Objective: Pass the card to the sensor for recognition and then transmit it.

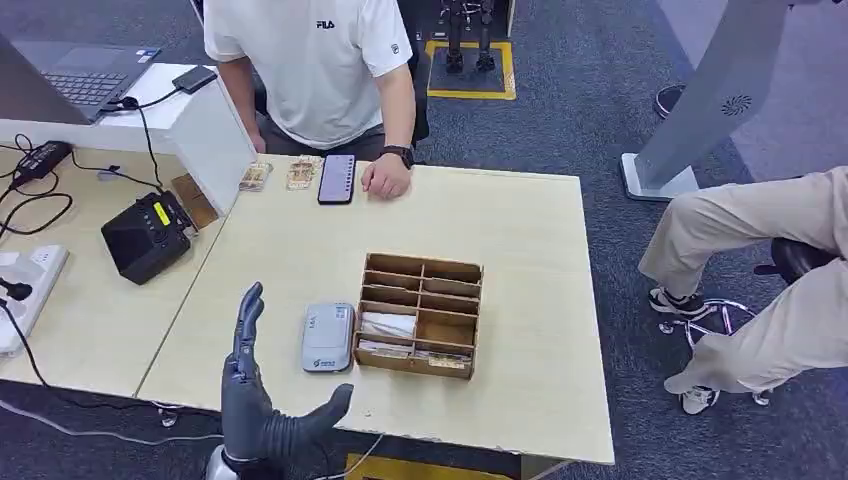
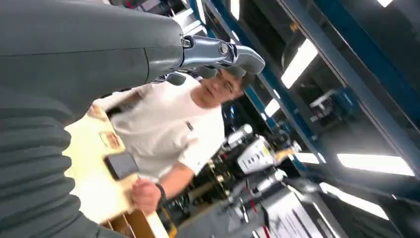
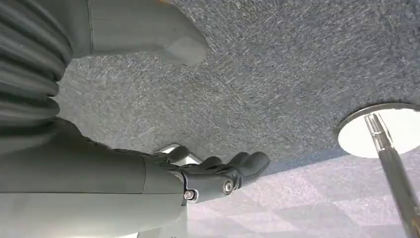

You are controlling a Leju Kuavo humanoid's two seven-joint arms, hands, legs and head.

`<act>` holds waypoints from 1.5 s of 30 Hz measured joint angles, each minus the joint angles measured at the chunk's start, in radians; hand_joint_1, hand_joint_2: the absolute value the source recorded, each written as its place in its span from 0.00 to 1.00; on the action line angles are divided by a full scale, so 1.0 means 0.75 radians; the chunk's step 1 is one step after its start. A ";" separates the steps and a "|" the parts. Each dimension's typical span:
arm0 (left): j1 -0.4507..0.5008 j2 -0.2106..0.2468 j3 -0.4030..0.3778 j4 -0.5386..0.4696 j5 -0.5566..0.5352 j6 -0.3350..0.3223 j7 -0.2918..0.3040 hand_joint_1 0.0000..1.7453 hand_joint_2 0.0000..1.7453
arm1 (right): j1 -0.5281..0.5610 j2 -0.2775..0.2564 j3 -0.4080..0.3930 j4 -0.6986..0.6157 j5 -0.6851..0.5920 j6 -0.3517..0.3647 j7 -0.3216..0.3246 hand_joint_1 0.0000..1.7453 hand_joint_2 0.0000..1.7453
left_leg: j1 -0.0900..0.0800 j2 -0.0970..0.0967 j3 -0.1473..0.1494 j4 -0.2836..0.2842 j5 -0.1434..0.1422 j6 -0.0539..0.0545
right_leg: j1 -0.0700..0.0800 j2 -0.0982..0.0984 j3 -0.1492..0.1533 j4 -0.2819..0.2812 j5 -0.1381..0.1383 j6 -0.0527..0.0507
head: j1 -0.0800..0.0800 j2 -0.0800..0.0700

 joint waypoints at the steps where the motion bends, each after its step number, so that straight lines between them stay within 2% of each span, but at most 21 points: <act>1: -0.009 0.007 -0.024 0.005 -0.009 -0.006 0.005 0.00 1.00 | 0.000 0.000 0.000 0.002 0.001 0.000 -0.003 0.00 1.00 | 0.000 0.000 0.000 0.000 0.000 0.000 | 0.000 0.000 0.000 0.000 0.000 0.000 | 0.000 0.000; 10: -0.086 0.068 -0.150 0.079 -0.102 -0.118 0.089 0.00 1.00 | 0.000 0.000 0.000 0.015 0.005 0.000 -0.011 0.00 1.00 | 0.000 0.000 0.000 0.000 0.000 0.000 | 0.000 0.000 0.000 0.000 0.000 0.000 | 0.000 0.000; 11: -0.095 0.074 -0.160 0.094 -0.128 -0.128 0.104 0.00 0.00 | 0.000 0.000 0.000 0.016 0.005 0.000 -0.012 0.00 1.00 | 0.000 0.000 0.000 0.000 0.000 0.000 | 0.000 0.000 0.000 0.000 0.000 0.000 | -0.001 0.000; 17: -0.140 0.094 -0.184 0.200 -0.307 -0.159 0.246 0.00 0.00 | 0.000 -0.001 0.000 0.031 0.018 0.000 -0.019 0.00 1.00 | 0.000 0.000 0.000 0.000 0.000 0.000 | 0.000 0.000 0.000 0.000 0.000 0.000 | -0.001 0.000; 18: -0.147 0.094 -0.186 0.219 -0.338 -0.159 0.267 0.00 1.00 | 0.000 -0.001 0.000 0.033 0.021 0.000 -0.020 0.00 1.00 | 0.000 0.000 0.000 0.000 0.000 0.000 | 0.000 0.000 0.000 0.000 0.000 0.000 | -0.001 0.000; 29: -0.213 0.094 -0.189 0.395 -0.623 -0.111 0.443 0.00 1.00 | 0.000 -0.005 0.000 0.056 0.032 0.000 -0.024 0.00 1.00 | 0.000 0.000 0.000 0.000 0.000 0.000 | 0.000 0.000 0.000 0.000 0.000 0.000 | -0.001 0.000; 38: -0.238 0.091 -0.189 0.468 -0.854 -0.010 0.597 0.00 1.00 | 0.000 -0.006 0.000 0.062 0.053 0.000 -0.020 0.00 1.00 | 0.000 0.000 0.000 0.000 0.000 0.000 | 0.000 0.000 0.000 0.000 0.000 0.000 | 0.000 0.000; 45: -0.245 0.085 -0.189 0.500 -1.009 0.015 0.699 0.00 1.00 | 0.000 -0.006 0.000 0.063 0.061 0.000 -0.008 0.00 1.00 | 0.000 0.000 0.000 0.000 0.000 0.000 | 0.000 0.000 0.000 0.000 0.000 0.000 | -0.001 0.000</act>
